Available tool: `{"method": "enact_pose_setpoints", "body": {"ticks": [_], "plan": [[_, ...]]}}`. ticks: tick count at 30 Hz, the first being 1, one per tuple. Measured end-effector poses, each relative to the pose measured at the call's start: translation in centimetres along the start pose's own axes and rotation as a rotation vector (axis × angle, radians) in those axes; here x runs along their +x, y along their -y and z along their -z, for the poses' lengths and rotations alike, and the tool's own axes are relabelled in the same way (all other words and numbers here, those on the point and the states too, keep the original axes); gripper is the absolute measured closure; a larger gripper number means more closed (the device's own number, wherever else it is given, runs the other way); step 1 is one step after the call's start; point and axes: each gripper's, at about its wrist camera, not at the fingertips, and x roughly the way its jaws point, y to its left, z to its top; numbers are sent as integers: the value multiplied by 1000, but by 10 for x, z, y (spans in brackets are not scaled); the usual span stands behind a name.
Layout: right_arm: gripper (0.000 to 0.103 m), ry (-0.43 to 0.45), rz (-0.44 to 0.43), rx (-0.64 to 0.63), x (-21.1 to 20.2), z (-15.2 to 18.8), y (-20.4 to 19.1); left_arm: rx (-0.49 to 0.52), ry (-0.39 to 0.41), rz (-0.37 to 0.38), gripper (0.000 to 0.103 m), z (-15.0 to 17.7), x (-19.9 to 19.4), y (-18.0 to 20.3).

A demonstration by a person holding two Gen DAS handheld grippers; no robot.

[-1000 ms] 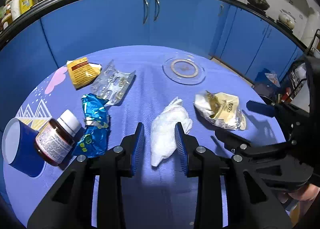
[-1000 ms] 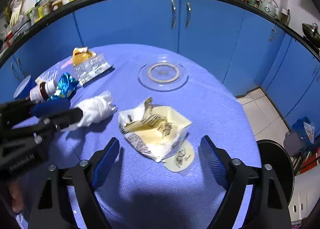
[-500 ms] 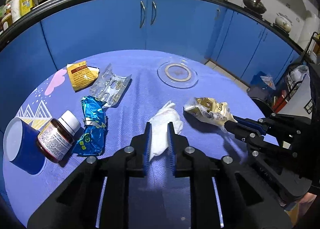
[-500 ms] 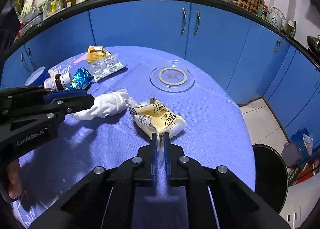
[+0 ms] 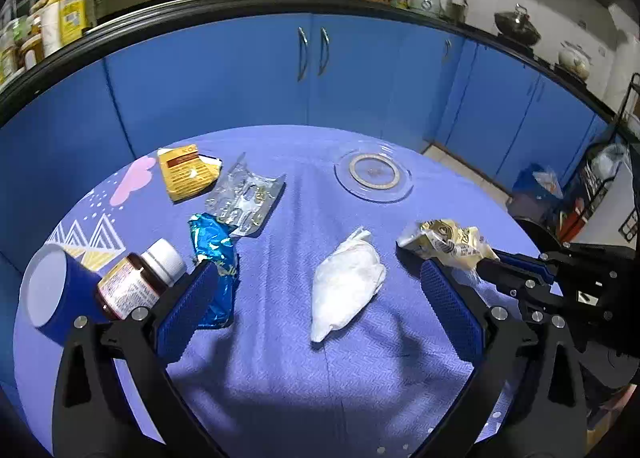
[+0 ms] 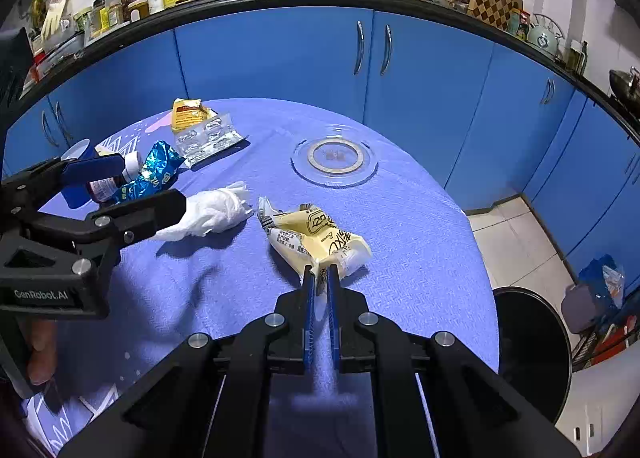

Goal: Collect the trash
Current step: 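Grasp the white plastic bag with the left gripper while the right grasps the cream snack wrapper, then lift and carry the snack wrapper to the bin with the right gripper while the left carries the bag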

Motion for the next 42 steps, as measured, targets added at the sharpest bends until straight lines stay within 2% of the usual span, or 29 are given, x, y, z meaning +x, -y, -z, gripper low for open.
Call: {"method": "enact_pose_setpoints", "body": {"ticks": [4,6,8,9,11,13,16,24,36,40,42], "plan": [[96,-2,3,16,4,-1,5,25,-40,-5,5,2,15,4],[96,-6,6,22,6,-1,7,42,-65,-2,11,4,24,8],[96,-7,8,24,7,0,9,58,-106,-3,25,7,35,11],[96,-8,9,25,8,0,10,60,-119,0,28,8,39,12],[96,-11,10,29,9,1,12,63,-152,-1,54,10,47,12],[96,-14,12,30,10,1,13,68,-150,5,70,9,46,11],[96,-9,12,18,7,-1,11,59,-131,11,80,6,38,8],[96,30,36,0,-17,-4,10,74,-60,33,82,-4,9,18],[101,94,68,29,-62,6,23,86,-35,66,82,-10,-16,36],[101,99,63,50,-69,12,31,97,-25,66,82,-11,-21,44],[101,81,10,73,-65,14,36,102,-22,61,82,-11,-22,46]]}}
